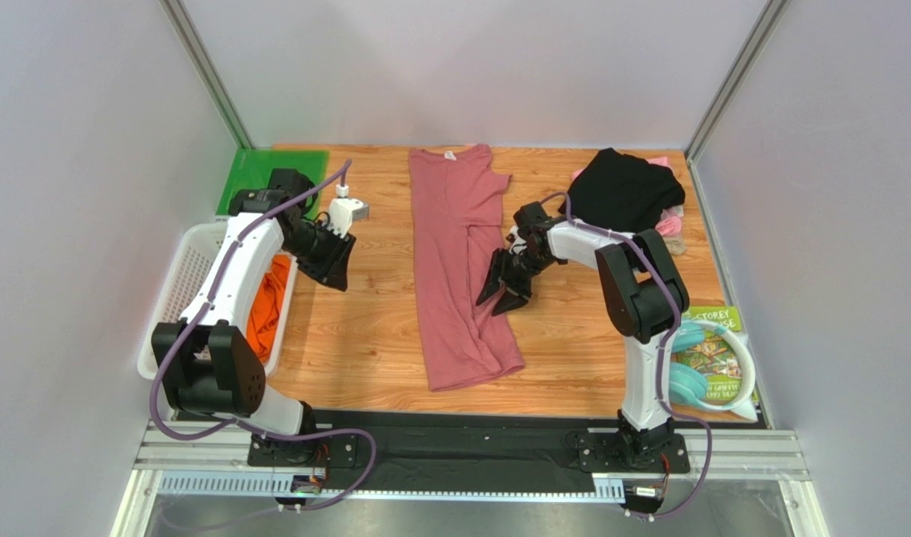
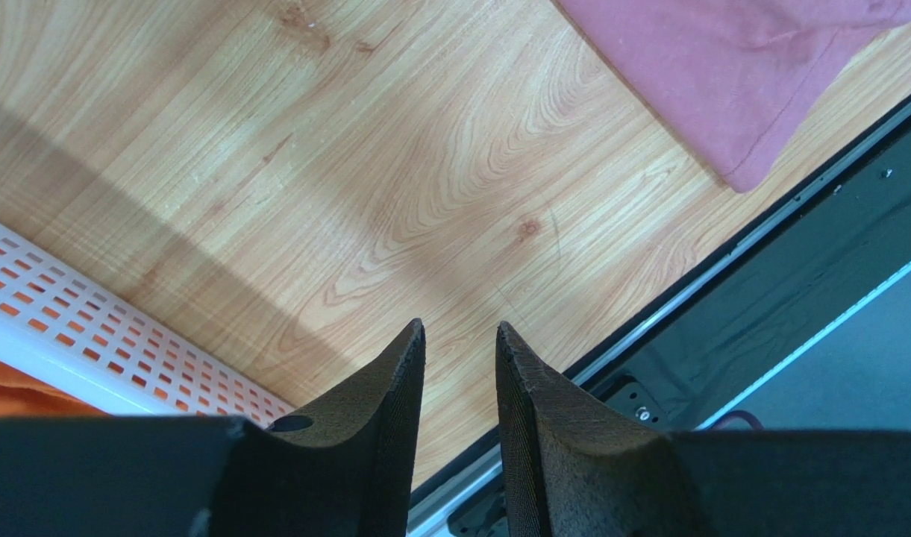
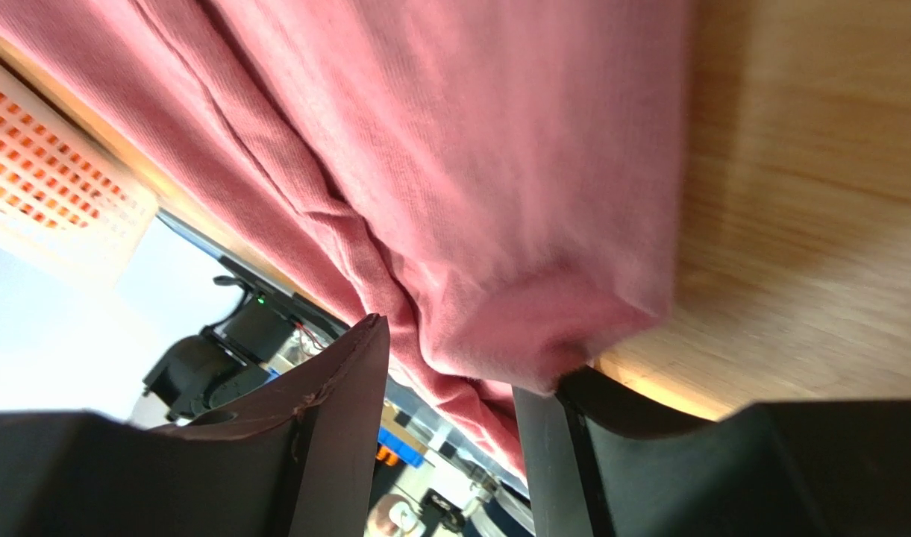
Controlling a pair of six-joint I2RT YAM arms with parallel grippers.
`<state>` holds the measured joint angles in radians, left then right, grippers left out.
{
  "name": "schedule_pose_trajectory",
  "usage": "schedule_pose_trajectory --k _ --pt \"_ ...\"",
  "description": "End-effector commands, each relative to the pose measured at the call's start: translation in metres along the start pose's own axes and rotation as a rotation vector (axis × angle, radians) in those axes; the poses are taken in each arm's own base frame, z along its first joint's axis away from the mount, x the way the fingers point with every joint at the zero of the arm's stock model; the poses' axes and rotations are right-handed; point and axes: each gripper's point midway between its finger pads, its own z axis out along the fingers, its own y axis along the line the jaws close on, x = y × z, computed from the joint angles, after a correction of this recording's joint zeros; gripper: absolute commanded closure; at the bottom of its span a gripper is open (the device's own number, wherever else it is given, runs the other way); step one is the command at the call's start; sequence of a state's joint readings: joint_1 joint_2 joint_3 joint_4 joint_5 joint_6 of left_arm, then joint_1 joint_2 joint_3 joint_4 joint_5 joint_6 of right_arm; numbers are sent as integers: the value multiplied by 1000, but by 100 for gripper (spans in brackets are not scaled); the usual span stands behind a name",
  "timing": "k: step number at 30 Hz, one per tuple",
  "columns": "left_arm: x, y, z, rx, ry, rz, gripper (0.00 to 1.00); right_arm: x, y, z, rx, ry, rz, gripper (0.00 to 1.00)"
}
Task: Fold and stack the t-shirts
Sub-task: Rotate the tshirt 90 degrees
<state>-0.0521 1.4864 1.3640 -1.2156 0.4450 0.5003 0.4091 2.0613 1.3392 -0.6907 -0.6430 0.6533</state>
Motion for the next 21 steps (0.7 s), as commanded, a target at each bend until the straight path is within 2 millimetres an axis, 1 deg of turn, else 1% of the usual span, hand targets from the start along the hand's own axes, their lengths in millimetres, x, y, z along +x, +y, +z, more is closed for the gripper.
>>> schedule_pose_trajectory --k 1,3,4,6,7,8,9,10,11,12,13,14,15,16,17,18,19,20,21 --pt "-7 -4 0 34 -21 8 63 25 -18 20 108 42 -72 50" --pt "-7 -5 1 40 -17 3 63 36 -20 23 112 55 -85 48" --pt "-6 -7 2 46 -14 5 62 44 -15 22 107 62 -107 48" --pt "-3 -18 5 59 10 22 62 56 -18 20 113 79 -114 47" --pt "2 -25 8 70 33 29 61 61 -11 14 104 64 -141 47" --pt "2 -38 13 87 58 68 61 64 -10 12 102 59 -150 46" --pt "4 -43 14 78 70 88 61 66 -8 7 107 55 -159 46" --pt "8 -50 17 84 88 91 61 64 -4 -2 113 24 -179 46" --pt "7 -63 20 104 100 124 61 63 -3 -7 122 9 -194 46" --pt "8 -69 20 110 107 131 60 62 2 -17 128 -7 -206 46" --pt "10 -73 21 113 118 138 60 57 0 -24 142 -31 -212 45" --pt "15 -79 20 122 147 152 60 56 -1 -30 147 -36 -204 45" --pt "17 -79 18 110 156 158 60 57 0 -39 140 -57 -207 45" --pt "21 -81 18 115 167 158 60 56 -3 -44 152 -72 -201 45" --pt "26 -84 16 124 181 151 60 60 -4 -48 158 -77 -201 45" --pt "29 -89 13 137 176 151 59 70 -8 -53 156 -82 -198 45" --pt "40 -92 16 147 204 144 59 76 -9 -56 154 -83 -187 45" --pt "47 -96 16 157 225 147 59 81 -10 -58 150 -87 -184 45" --pt "52 -98 16 149 229 149 59 90 -10 -65 139 -103 -191 45"
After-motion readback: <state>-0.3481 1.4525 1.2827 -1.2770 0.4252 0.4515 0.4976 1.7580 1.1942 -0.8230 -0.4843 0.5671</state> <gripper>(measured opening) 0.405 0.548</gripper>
